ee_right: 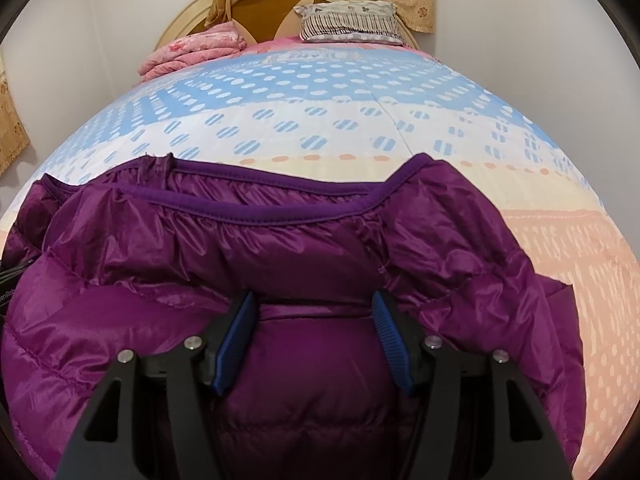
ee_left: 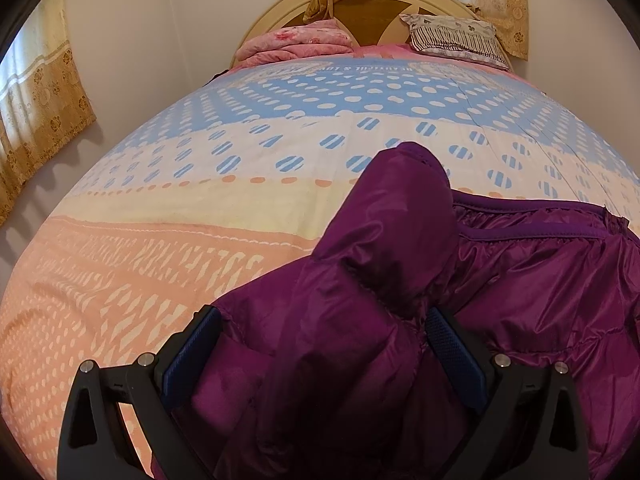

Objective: Fold large clothes

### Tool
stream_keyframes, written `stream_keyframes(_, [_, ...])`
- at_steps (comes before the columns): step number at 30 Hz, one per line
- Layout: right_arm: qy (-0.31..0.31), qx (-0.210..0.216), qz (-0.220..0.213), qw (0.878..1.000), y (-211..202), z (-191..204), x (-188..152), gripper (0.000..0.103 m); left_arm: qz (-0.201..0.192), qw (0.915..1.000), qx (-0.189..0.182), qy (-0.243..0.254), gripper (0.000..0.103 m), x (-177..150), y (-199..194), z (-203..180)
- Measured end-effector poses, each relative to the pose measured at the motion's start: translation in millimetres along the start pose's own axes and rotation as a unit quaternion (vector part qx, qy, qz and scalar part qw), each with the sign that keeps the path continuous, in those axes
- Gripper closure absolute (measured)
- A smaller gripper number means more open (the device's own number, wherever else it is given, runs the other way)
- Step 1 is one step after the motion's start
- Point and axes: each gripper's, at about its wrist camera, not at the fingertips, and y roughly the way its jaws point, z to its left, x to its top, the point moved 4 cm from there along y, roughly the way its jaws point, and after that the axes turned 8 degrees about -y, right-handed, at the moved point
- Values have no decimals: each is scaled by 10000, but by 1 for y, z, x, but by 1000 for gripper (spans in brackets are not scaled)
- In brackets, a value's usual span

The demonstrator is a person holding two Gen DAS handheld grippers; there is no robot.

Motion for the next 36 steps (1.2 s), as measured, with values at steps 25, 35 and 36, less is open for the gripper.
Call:
stream_keyframes(25, [-334, -317, -108, 9989, 19, 77, 32, 34, 68, 9992, 77, -384, 1, 4, 3, 16])
stream_keyframes(35, [-406, -433, -5, 9982, 24, 84, 32, 32, 113, 9992, 95, -374, 1, 7, 9, 18])
stream_keyframes(36, [-424, -457, 7, 9981, 24, 84, 31, 32, 118, 9992, 96, -370, 1, 7, 9, 18])
